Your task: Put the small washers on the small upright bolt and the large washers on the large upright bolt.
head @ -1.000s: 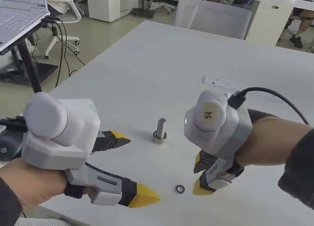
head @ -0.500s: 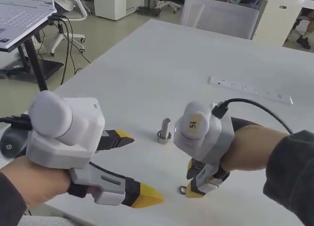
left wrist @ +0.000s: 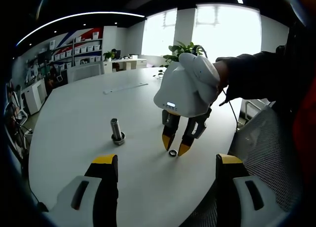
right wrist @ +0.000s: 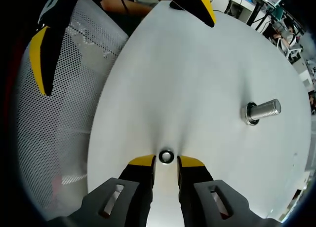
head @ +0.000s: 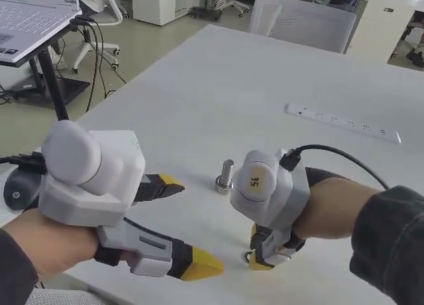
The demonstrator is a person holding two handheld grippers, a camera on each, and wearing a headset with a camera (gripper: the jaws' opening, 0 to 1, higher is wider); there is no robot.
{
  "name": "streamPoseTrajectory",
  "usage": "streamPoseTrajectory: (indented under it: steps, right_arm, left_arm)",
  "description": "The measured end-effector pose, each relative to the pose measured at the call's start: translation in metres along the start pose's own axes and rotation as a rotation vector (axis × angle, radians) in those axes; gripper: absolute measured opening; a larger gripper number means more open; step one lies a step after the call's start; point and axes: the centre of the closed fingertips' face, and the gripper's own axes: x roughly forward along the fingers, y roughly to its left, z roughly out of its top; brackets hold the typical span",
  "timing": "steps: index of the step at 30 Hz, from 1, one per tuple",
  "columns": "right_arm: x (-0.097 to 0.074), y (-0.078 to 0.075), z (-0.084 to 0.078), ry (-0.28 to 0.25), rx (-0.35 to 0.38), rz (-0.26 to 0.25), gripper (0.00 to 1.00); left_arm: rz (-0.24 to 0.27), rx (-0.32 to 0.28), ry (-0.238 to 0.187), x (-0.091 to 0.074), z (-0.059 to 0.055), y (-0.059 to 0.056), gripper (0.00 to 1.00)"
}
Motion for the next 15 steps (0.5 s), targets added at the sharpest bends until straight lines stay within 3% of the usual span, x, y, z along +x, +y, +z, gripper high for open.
streamPoseTrajectory:
  steps: [15]
  right_arm:
    - [0.0007,-0.0024,0.0010,0.011,-0.023,-0.027,0.15]
  left_arm:
    - [0.001,0.000,-0.001,-0.0012,-0.0004,0.0003,0.81]
